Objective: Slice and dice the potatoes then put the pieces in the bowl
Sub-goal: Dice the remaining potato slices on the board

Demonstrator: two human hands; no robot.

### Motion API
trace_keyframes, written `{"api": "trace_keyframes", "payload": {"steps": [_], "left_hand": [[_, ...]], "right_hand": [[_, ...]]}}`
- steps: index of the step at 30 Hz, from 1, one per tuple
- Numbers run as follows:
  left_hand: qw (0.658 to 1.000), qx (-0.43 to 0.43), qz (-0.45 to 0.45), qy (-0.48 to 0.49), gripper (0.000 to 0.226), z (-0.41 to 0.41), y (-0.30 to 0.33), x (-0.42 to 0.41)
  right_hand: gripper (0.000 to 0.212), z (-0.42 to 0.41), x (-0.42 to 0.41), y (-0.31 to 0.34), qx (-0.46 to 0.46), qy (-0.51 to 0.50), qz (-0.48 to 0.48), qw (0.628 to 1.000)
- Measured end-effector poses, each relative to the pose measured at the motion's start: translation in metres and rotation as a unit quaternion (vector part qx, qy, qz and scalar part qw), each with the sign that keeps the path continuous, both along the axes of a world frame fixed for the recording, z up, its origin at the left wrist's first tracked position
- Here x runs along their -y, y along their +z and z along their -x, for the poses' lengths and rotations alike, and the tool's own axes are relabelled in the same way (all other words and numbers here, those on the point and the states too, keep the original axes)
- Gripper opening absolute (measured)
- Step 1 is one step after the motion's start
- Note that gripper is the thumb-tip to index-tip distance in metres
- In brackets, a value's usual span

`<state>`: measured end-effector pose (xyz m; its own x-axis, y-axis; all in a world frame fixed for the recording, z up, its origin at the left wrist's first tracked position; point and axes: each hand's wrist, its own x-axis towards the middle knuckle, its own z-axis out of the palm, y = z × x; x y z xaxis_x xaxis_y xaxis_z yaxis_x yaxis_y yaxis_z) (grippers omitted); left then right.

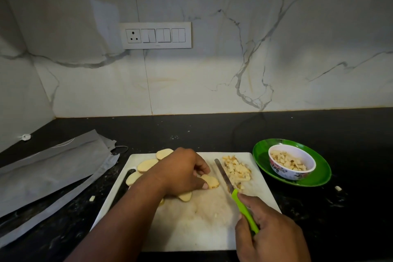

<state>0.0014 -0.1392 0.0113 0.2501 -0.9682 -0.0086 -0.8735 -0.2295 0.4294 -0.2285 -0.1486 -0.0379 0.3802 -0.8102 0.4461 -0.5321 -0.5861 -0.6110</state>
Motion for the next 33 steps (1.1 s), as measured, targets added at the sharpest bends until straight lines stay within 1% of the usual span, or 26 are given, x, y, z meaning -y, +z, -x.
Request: {"api": "trace_keyframes", "payload": {"steps": [5, 8, 10, 15, 17, 19, 20, 23, 28, 30, 33], "left_hand": [[1.0, -0.017, 0.004, -0.013, 0.046, -0.001, 0.0, -0.002], [0.999, -0.028, 0.015, -0.01, 0.049, 0.002, 0.0, -0.002], [0.999, -0.03, 0.02, -0.013, 0.048, 0.005, -0.002, 0.0], [0.999, -0.043, 0.017, -0.013, 0.042, 0.005, -0.003, 0.002], [0.999, -0.052, 0.012, -0.006, 0.037, 0.004, -0.003, 0.002], [0.998, -0.056, 0.013, 0.006, 0.032, 0.004, -0.004, 0.004], [0.998, -0.06, 0.013, 0.012, 0.031, 0.004, -0.004, 0.005], [0.998, -0.06, 0.006, 0.027, 0.028, 0.005, -0.005, 0.007], [0.998, -0.055, -0.004, 0.033, 0.025, 0.008, -0.005, 0.007], [0.998, -0.057, -0.005, 0.04, 0.024, 0.009, -0.005, 0.009], [0.997, -0.061, -0.008, 0.055, 0.023, 0.01, -0.005, 0.009]], "right_hand": [[0.043, -0.002, 0.001, -0.001, -0.042, 0.001, 0.009, 0.999], [0.042, -0.003, 0.0, 0.0, -0.076, -0.008, -0.013, 0.997], [0.04, -0.004, -0.002, 0.002, -0.103, -0.009, -0.024, 0.994], [0.04, -0.006, -0.004, 0.007, -0.155, -0.025, -0.008, 0.988], [0.042, -0.004, -0.006, 0.012, -0.154, -0.01, -0.004, 0.988], [0.05, -0.005, -0.004, 0.016, -0.157, 0.014, 0.034, 0.987], [0.055, -0.004, -0.002, 0.015, -0.128, 0.028, 0.037, 0.991], [0.062, -0.003, -0.003, 0.026, -0.173, 0.042, -0.002, 0.984], [0.054, -0.014, -0.006, 0.038, -0.209, 0.051, 0.03, 0.976], [0.054, -0.012, -0.01, 0.045, -0.26, 0.056, 0.021, 0.964], [0.052, -0.005, -0.018, 0.048, -0.302, 0.071, -0.008, 0.951]]}}
